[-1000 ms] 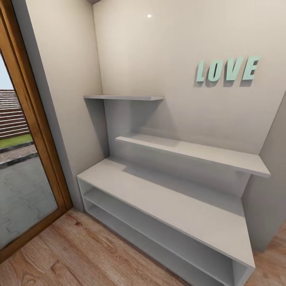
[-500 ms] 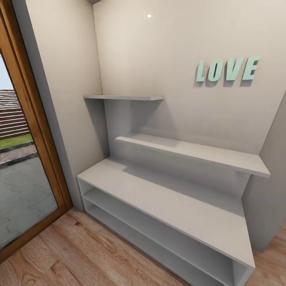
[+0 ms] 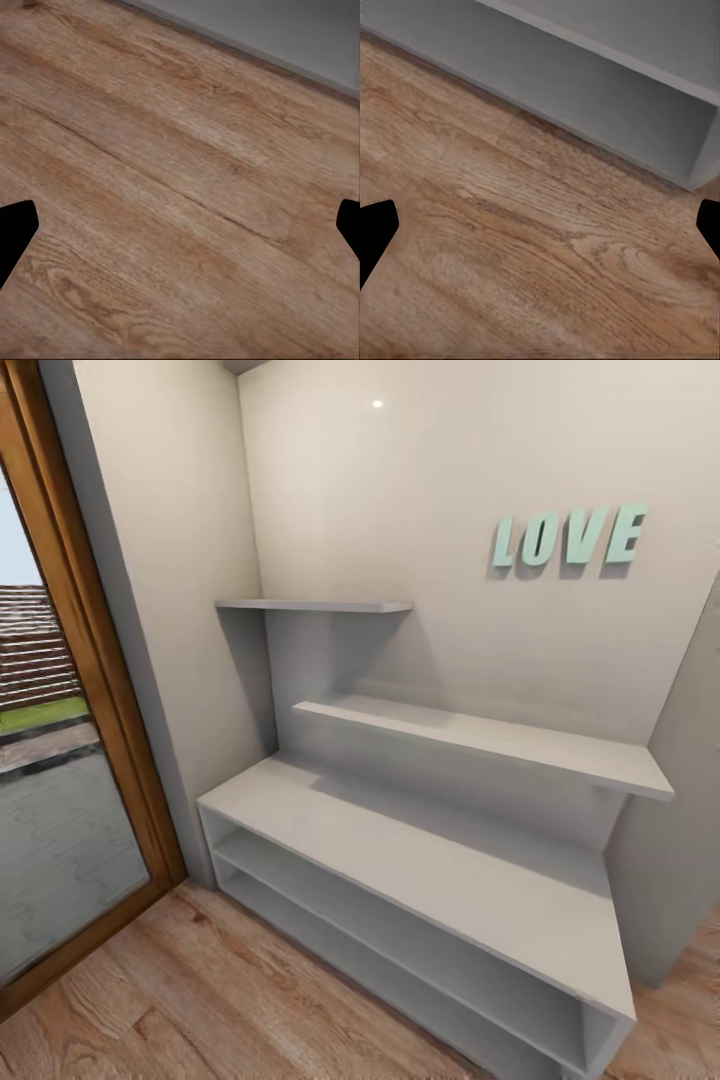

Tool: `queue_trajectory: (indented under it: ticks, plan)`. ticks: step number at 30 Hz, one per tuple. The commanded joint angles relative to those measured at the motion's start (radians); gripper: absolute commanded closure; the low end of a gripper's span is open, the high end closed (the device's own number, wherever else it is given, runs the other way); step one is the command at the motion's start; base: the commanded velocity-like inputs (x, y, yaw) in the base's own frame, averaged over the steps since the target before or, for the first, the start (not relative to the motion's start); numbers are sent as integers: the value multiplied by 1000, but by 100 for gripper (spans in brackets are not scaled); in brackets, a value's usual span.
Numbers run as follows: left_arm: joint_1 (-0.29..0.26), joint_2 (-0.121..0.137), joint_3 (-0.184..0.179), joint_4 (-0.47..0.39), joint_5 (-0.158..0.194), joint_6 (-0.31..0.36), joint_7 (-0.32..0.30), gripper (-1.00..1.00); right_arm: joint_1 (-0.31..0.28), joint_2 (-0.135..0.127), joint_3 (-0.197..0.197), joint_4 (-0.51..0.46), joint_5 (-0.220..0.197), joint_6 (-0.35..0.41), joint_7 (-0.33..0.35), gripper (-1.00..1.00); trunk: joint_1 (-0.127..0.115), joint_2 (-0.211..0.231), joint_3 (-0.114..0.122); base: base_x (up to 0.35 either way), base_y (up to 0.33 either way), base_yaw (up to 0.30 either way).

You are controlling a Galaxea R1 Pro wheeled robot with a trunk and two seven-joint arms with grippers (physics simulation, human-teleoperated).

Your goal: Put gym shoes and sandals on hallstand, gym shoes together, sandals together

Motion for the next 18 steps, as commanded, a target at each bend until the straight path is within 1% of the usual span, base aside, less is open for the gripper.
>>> queue_trajectory:
  ticks: [1, 4, 5, 9, 13, 18]
  plan:
    - [0, 3, 1, 3, 8, -3, 0, -100, -1, 0, 0, 0, 0, -3, 0, -100, -1, -1, -1, -269, 108, 0]
    - [0, 4, 3, 4, 18, -4, 0, -100, -1, -1, 0, 0, 0, -3, 1, -100, -1, -1, -1, -285, 129, 0]
    - [1, 6, 6, 5, 30, -4, -1, -100, -1, -1, 0, -1, 0, -3, 1, -100, -1, -1, -1, -294, 152, 0]
    - [1, 8, 12, 6, 51, -4, -3, -100, -1, -1, 0, -1, 0, -3, 1, -100, -1, -1, -1, -292, 181, -55]
    - [1, 8, 14, 7, 61, -5, -5, -100, -1, -1, 0, -1, 0, -3, 0, -100, -1, -1, -1, -284, 212, -186]
    - [1, 8, 16, 8, 66, -6, -6, -100, -1, -1, 0, -1, 0, -3, -2, -100, -1, -1, -1, -273, 227, -255]
